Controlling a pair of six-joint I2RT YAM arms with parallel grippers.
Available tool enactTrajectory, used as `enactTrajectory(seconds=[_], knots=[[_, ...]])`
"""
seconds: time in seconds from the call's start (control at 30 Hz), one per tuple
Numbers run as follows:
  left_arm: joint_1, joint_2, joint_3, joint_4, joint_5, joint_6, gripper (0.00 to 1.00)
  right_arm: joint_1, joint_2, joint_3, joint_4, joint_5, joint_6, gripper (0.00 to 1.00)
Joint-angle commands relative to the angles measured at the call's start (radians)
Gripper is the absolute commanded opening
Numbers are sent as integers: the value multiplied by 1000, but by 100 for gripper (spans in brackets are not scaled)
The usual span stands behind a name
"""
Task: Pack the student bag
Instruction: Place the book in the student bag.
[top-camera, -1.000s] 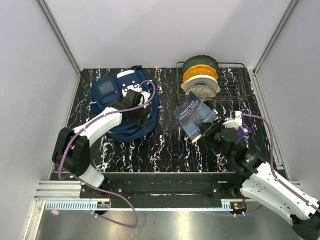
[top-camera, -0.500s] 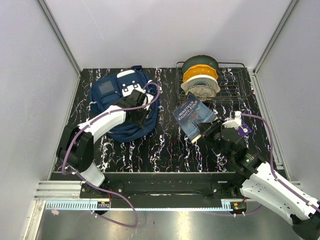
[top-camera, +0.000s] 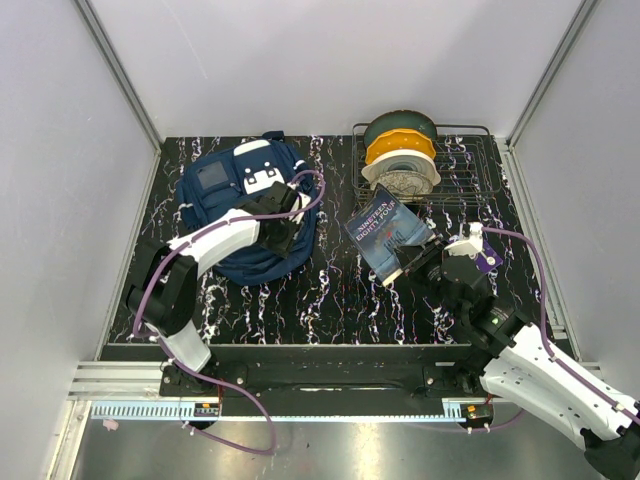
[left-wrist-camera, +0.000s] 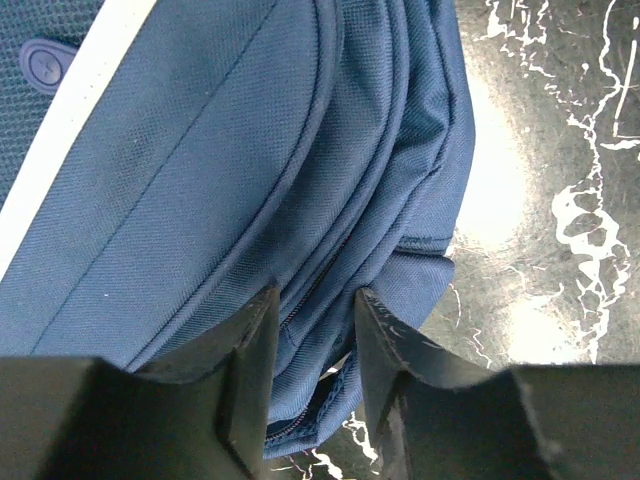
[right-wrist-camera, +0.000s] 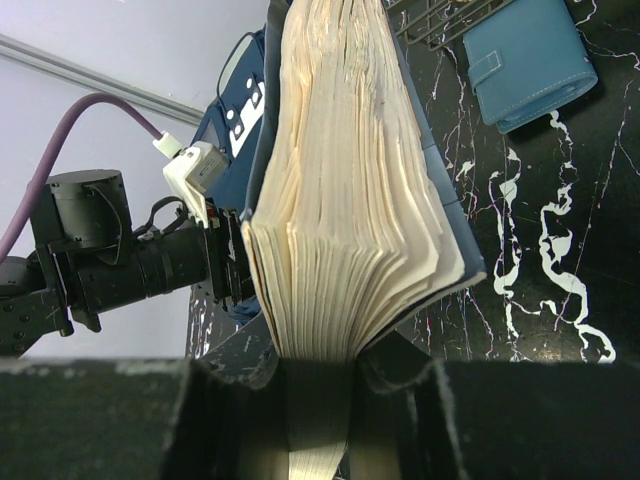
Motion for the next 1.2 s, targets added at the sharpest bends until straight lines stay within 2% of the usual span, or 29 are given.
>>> enactTrajectory(seconds=[0.0, 0.03, 0.07, 0.1, 0.13, 0.43, 0.83, 1.0, 1.17], knots=[[-4, -2, 27, -13, -2, 9, 30, -1, -8, 41, 150, -4, 18, 0], [-5, 4, 30, -16, -2, 9, 24, -1, -8, 47, 152, -6, 13, 0], [-5, 9, 33, -19, -2, 7, 9, -1, -3, 49, 150, -7, 10, 0], [-5, 9, 32, -18, -1, 7, 1, -1, -2, 50, 149, -10, 7, 0], [-7, 3, 32, -19, -7, 4, 0, -1, -2, 56, 144, -12, 5, 0], [-8, -176, 107, 11, 39, -39, 0, -1, -45, 76, 37, 39, -13, 0], [-8, -279, 164, -4, 68, -53, 0, -1, -112, 75, -67, 76, -13, 0], [-10, -279, 213, -25, 93, -90, 0, -1, -120, 67, -54, 7, -10, 0], [-10, -308, 240, -42, 76, -123, 0, -1, -102, 40, 32, -105, -13, 0]])
